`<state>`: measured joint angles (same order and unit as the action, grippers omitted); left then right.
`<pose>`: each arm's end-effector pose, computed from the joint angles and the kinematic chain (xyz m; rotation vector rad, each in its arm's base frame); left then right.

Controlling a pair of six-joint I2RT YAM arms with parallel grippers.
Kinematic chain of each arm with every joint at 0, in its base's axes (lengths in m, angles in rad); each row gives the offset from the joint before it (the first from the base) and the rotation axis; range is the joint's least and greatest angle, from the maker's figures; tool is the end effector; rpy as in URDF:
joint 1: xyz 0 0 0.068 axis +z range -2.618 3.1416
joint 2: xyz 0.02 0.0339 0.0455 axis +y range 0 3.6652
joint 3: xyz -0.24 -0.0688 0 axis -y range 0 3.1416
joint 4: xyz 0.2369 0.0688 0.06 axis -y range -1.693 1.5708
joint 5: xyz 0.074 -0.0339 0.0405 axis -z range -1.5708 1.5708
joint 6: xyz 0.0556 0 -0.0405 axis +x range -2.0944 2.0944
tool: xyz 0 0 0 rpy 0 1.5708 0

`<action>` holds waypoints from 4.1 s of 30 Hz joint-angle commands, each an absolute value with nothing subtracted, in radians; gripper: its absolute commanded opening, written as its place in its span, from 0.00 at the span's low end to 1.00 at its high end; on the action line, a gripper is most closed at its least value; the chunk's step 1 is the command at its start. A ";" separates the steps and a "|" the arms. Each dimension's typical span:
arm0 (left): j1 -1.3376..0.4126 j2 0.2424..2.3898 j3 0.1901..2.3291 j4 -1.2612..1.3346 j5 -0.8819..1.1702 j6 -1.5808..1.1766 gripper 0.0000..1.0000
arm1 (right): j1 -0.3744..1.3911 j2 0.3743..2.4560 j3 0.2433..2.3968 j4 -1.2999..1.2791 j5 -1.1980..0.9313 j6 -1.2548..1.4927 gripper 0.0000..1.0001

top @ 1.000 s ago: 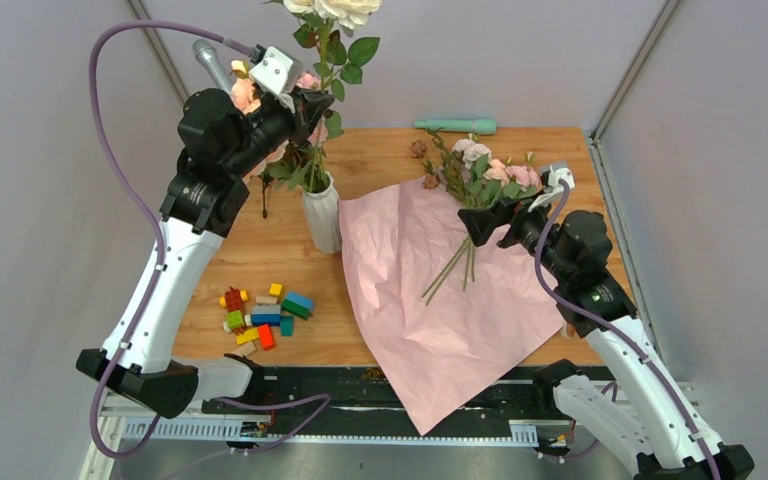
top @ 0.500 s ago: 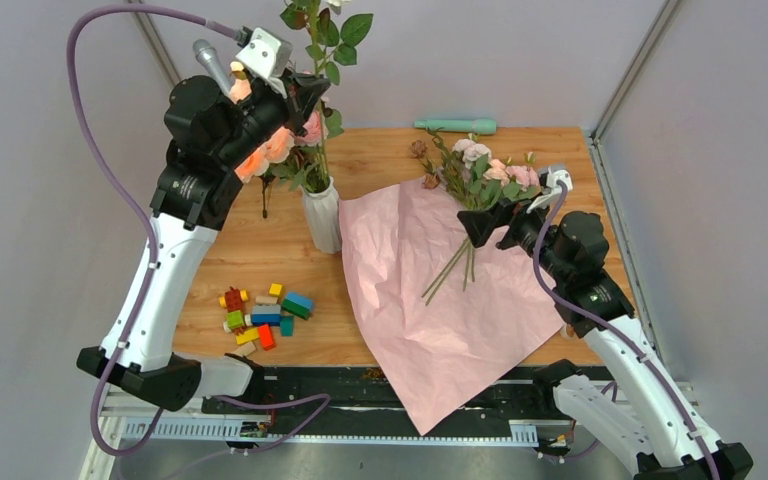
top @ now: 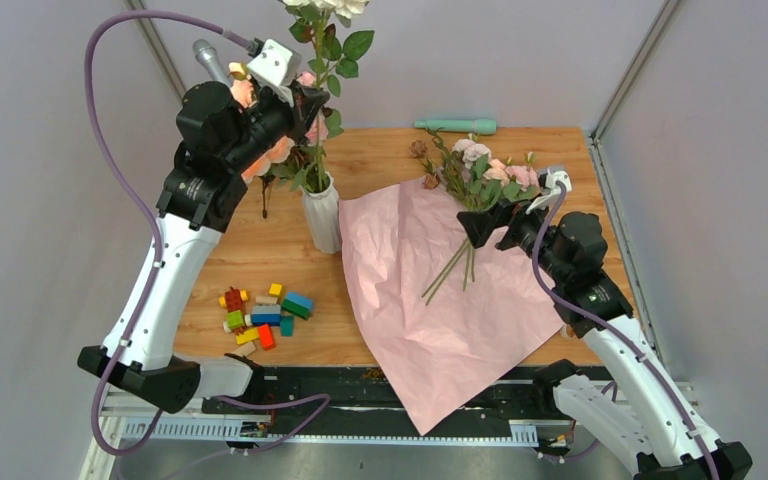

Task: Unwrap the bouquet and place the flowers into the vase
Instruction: Insert the fake flower into the vase, then pick up the fake flower from the wrapping paper.

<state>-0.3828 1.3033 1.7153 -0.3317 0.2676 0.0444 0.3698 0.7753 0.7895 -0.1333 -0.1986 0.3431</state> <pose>0.2513 -0.1170 0.5050 0.5302 1.4153 -0.4714 0.1939 0.0869 0.3296 -0.1761 1.7281 0.6974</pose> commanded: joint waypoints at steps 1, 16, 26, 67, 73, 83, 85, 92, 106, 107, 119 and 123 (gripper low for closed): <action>-0.376 1.270 1.684 -0.305 0.247 0.062 0.00 | 0.369 0.769 0.778 -0.088 -0.187 0.357 0.95; -0.377 1.193 1.443 -0.190 0.276 0.057 0.00 | 0.369 0.751 0.750 -0.092 -0.175 0.356 0.95; -0.377 1.151 1.291 -0.126 0.256 0.032 0.00 | 0.369 0.733 0.730 -0.092 -0.172 0.359 0.95; -0.376 1.151 1.024 -0.024 0.152 -0.021 0.08 | 0.369 0.712 0.681 -0.086 -0.180 0.367 0.95; -0.376 1.152 1.005 -0.024 0.141 -0.026 0.14 | 0.369 0.696 0.671 -0.086 -0.177 0.369 0.95; -0.376 1.148 1.025 -0.091 0.159 -0.046 0.38 | 0.369 0.710 0.689 -0.105 -0.181 0.330 0.95; -0.376 1.142 1.033 -0.111 0.162 -0.045 0.43 | 0.369 0.712 0.693 -0.117 -0.181 0.327 0.95; -0.376 1.106 1.049 -0.183 0.172 -0.044 0.65 | 0.369 0.704 0.678 -0.125 -0.177 0.340 0.95; -0.376 1.014 1.121 -0.345 0.267 -0.067 1.00 | 0.368 0.699 0.683 -0.149 -0.171 0.341 0.95; -0.376 1.012 1.126 -0.355 0.274 -0.067 1.00 | 0.369 0.696 0.681 -0.150 -0.170 0.342 0.95; -0.376 0.938 1.175 -0.539 0.357 -0.055 1.00 | 0.368 0.656 0.688 -0.189 -0.145 0.349 0.95; -0.376 0.900 1.147 -0.577 0.374 -0.044 1.00 | 0.369 0.651 0.680 -0.199 -0.135 0.361 0.95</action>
<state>-0.3794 0.9485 1.1378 -0.5255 0.3328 -0.0547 0.3698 0.6643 0.6666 -0.1867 -0.1612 0.3462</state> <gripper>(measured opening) 0.998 0.949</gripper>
